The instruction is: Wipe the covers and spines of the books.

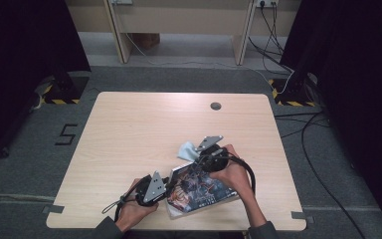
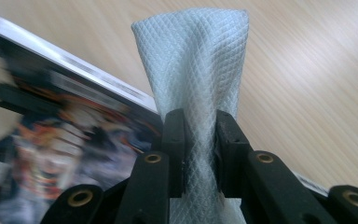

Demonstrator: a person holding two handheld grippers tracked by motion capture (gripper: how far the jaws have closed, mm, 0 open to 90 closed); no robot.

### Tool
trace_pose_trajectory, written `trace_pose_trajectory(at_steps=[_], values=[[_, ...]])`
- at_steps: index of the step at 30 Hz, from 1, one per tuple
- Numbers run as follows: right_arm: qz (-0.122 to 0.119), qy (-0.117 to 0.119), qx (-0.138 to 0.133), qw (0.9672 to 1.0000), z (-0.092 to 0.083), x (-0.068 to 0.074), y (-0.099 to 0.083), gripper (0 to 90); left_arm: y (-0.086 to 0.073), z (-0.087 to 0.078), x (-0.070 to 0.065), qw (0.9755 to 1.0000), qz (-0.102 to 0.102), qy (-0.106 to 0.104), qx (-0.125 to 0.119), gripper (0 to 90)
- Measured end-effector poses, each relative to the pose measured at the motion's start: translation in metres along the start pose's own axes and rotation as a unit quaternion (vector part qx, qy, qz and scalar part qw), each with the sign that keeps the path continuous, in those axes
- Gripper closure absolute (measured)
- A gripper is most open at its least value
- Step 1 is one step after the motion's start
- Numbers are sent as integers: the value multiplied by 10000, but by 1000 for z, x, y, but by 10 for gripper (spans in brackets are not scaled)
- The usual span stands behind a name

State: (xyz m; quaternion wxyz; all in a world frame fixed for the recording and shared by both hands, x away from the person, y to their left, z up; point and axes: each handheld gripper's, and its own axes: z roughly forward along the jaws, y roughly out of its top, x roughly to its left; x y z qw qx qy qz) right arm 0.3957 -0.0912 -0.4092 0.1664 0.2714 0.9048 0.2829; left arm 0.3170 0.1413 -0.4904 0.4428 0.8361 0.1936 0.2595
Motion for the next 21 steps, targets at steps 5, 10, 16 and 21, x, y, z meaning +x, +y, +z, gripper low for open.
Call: trace_pose_trajectory(at_steps=[5, 10, 16, 21], values=[[245, -216, 153, 9993, 6, -20, -12, 772, 0, 0, -1, 10000, 58, 14, -9, 793], [565, -344, 226, 9976, 14, -38, -26, 773, 0, 0, -1, 10000, 48, 13, -9, 793], [139, -179, 104, 9997, 6, -14, -11, 771, -1, 0, 1, 10000, 5, 9, 15, 791], [-284, 76, -87, 9995, -1, 22, 11, 770, -3, 0, 2, 9999, -104, -4, 28, 789]])
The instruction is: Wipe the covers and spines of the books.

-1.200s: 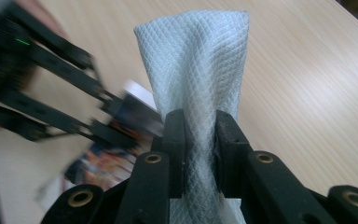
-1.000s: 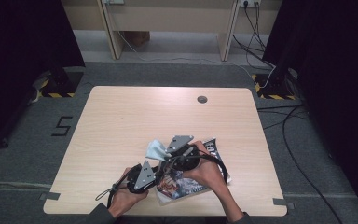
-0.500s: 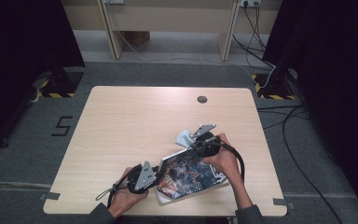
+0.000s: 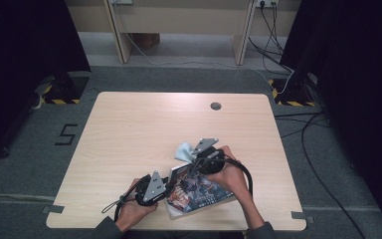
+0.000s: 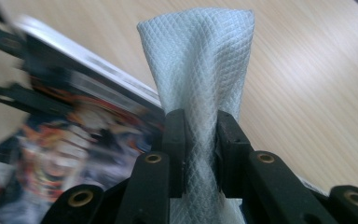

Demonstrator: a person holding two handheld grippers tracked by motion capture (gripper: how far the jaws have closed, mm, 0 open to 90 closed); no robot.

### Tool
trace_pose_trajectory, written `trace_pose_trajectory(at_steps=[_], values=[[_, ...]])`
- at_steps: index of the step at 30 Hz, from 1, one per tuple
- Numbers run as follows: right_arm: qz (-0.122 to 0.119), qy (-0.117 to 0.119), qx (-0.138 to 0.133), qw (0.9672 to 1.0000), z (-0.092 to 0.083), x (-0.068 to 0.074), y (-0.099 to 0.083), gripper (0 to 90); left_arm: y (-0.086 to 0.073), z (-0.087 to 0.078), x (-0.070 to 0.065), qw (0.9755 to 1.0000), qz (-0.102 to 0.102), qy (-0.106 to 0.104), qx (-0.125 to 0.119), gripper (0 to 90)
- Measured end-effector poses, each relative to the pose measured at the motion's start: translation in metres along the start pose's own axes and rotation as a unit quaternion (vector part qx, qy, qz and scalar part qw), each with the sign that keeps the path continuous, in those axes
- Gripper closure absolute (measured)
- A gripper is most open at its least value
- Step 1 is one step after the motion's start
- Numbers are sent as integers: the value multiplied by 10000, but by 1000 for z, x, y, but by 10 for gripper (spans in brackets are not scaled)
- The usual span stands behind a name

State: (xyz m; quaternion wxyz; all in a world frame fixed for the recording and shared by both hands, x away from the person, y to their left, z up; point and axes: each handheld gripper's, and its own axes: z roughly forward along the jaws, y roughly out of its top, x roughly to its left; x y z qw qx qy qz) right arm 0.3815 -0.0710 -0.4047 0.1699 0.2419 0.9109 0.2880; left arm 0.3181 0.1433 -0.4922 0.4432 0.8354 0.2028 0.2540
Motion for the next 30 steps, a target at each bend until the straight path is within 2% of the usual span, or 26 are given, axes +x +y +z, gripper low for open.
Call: trace_pose_trajectory(at_steps=[3, 4, 7, 9, 10, 13, 15, 17, 19, 20, 22, 24, 30], values=[[-282, 132, -149, 9994, -5, 15, 11, 769, 0, 1, 1, 10000, -48, 13, -9, 789], [-253, 165, -175, 9994, -6, 22, 14, 767, -1, 1, 1, 10000, -45, 14, 13, 790], [-405, 229, -262, 9986, -6, 34, 20, 766, -1, 1, 1, 10000, -52, 17, 29, 789], [-562, 263, -310, 9976, -8, 39, 24, 765, -1, 2, 1, 10000, -50, 19, 46, 790], [-586, 327, -341, 9972, -9, 42, 25, 765, -1, 2, 1, 10000, -44, 29, 42, 790], [-619, 323, -355, 9969, -11, 48, 29, 765, -1, 1, 1, 10000, -18, 25, 47, 790], [-677, 312, -352, 9966, -10, 47, 28, 767, -1, 1, 0, 10000, -13, 39, 41, 790], [-628, 348, -375, 9967, -10, 43, 27, 767, 0, 1, 0, 10000, 26, 29, 21, 789], [-493, 317, -289, 9979, -10, 39, 24, 768, 0, 1, 0, 10000, 38, 33, 16, 788], [-520, 280, -283, 9979, -10, 35, 23, 768, 0, 1, 0, 10000, 76, 37, 25, 789], [-384, 264, -192, 9987, -9, 28, 19, 768, 1, 0, -1, 9999, 132, 63, 29, 787], [-350, 246, -171, 9989, -6, 20, 15, 769, 0, 1, -1, 9999, 100, 57, 31, 786], [-94, 105, 22, 9999, -1, -1, 3, 768, 2, 0, -2, 9998, 178, 69, 16, 784]])
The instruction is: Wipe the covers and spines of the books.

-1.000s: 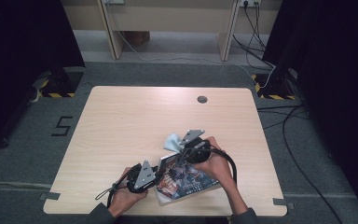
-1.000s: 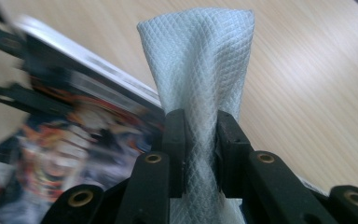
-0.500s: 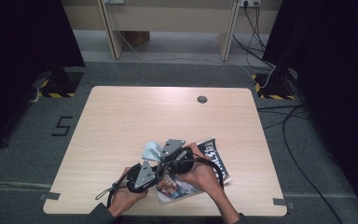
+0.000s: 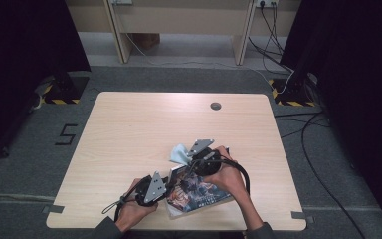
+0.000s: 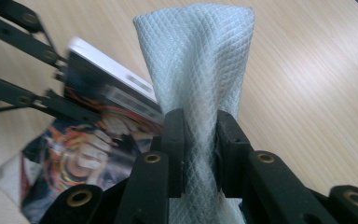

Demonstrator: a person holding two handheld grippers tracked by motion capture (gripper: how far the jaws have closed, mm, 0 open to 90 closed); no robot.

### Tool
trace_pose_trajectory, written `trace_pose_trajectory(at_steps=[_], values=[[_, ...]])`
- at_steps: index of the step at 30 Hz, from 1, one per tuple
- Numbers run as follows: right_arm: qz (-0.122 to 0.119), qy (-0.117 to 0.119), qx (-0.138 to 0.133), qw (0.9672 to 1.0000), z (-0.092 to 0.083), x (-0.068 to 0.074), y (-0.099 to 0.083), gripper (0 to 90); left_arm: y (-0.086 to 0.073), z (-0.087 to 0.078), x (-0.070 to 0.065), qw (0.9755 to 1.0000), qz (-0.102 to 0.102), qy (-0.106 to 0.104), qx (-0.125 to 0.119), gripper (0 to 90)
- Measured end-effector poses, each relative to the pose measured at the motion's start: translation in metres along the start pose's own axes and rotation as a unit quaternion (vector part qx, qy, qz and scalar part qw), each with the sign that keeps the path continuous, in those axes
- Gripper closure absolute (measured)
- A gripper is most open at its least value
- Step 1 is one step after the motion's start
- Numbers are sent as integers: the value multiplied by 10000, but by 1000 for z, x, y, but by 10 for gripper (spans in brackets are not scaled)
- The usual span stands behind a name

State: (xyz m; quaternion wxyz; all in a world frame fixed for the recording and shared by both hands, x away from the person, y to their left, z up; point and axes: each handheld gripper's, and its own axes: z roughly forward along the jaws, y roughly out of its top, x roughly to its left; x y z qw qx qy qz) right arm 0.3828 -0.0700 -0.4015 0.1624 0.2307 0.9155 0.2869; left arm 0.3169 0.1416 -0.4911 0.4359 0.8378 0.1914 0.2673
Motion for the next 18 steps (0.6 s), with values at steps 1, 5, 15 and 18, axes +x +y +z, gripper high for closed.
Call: trace_pose_trajectory(at_steps=[1, 5, 15, 18], values=[[40, -49, 35, 10000, 1, -3, -2, 768, 0, 0, -1, 10000, 32, 21, 7, 784], [215, -109, 171, 9996, 4, -19, -11, 768, 1, -1, -1, 10000, 68, 26, 9, 781], [584, -297, 449, 9968, 18, -52, -31, 768, 2, -1, -1, 9999, 131, 31, -3, 775], [602, -472, 616, 9952, 22, -63, -35, 768, 2, -2, -1, 9999, 135, 47, -20, 774]])
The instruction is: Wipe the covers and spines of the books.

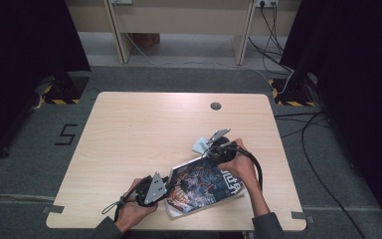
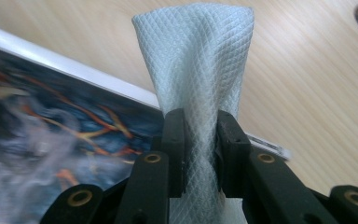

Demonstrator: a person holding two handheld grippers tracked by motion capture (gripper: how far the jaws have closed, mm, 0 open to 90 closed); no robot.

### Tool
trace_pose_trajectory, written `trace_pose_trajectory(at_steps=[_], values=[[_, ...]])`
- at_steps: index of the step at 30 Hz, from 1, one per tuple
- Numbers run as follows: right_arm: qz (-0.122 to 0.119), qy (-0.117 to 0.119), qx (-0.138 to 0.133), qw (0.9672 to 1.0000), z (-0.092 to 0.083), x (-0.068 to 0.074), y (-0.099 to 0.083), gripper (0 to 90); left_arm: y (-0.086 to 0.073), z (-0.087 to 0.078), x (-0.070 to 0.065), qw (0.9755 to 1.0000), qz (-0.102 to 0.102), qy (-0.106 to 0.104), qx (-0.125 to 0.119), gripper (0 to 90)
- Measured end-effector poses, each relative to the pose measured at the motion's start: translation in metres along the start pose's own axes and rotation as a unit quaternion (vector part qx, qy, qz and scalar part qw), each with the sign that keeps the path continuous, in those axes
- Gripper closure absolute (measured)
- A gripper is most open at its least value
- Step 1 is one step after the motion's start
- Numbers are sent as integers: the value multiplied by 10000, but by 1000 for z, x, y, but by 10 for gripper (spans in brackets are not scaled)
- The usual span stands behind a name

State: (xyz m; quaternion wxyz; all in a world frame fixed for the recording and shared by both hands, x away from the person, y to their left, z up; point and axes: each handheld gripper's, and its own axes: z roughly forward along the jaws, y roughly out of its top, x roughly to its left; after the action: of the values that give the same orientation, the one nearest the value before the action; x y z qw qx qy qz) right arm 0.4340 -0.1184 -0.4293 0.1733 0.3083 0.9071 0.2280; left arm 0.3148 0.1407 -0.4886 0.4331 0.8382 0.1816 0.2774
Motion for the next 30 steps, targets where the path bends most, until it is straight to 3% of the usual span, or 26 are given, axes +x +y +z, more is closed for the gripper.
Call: trace_pose_trajectory(at_steps=[5, 11, 19, 25, 30], values=[[220, -16, 196, 9996, 12, -21, -7, 769, 1, 0, 0, 10000, 20, 10, -9, 772], [431, -273, 402, 9979, 23, -49, -23, 767, 3, -2, 0, 10000, 50, 0, -80, 772], [709, -401, 529, 9953, 30, -66, -40, 765, 3, -3, 0, 9999, 43, 7, -115, 773], [616, -536, 486, 9955, 31, -69, -42, 764, 4, -3, 0, 9999, 51, 5, -131, 773], [304, -492, 430, 9974, 27, -63, -37, 759, 4, -3, -1, 9999, 68, 7, -142, 772]])
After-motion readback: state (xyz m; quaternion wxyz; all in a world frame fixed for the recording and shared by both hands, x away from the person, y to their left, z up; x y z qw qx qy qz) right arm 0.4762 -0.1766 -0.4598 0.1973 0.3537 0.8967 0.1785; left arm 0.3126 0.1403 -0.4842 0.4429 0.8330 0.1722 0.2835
